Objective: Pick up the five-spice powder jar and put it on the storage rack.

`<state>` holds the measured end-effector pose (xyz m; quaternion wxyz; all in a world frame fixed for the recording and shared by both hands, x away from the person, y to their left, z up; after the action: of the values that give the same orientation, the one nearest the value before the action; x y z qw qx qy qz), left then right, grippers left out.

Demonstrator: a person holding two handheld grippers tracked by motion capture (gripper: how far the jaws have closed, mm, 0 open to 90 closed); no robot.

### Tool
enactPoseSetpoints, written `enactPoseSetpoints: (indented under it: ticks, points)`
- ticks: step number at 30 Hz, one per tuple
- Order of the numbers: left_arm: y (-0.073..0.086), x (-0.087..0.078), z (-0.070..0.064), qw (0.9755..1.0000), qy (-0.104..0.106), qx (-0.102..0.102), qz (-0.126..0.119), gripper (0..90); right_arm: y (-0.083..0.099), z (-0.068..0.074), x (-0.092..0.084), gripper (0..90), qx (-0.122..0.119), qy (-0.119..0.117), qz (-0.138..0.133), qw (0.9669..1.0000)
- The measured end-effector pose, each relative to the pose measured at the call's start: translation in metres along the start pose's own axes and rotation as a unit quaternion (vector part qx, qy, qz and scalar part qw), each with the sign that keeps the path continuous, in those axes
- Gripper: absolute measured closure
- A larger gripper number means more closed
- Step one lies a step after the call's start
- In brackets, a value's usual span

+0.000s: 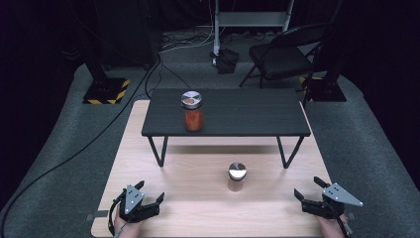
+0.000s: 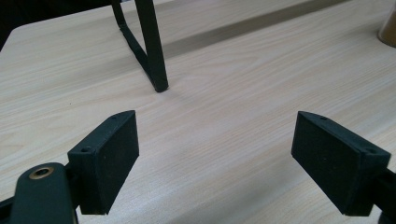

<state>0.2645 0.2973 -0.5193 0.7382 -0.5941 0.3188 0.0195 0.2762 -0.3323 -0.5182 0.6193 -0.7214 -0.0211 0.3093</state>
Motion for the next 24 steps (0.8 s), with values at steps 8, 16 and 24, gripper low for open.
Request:
enactPoseSetpoints:
  ticks: [8, 16, 24]
  points:
    - [0.000, 0.000, 0.000, 1.0000, 0.000, 0.000, 0.000, 14.7, -0.003, 0.005, 0.003, 8.0, -0.008, -0.030, -0.003, 0.9995]
    - [0.000, 0.000, -0.001, 1.0000, 0.000, 0.001, 0.001, 14.7, -0.007, 0.014, 0.006, 8.0, -0.016, -0.053, -0.008, 0.9985]
    - [0.000, 0.000, 0.000, 1.0000, 0.001, 0.001, 0.002, 14.8, -0.014, 0.025, 0.009, 7.9, -0.024, -0.078, -0.015, 0.9966]
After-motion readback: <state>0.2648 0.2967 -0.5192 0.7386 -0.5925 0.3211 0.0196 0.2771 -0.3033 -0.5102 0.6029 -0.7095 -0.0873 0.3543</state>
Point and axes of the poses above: each handheld gripper's, and its own axes: x roughly forward along the jaws, y roughly out of its underside, z roughly to its left, the point moved 10 cm from there along x, roughly forward along the jaws, and after that the axes turned 6 degrees about z, right-handed, at the moved point
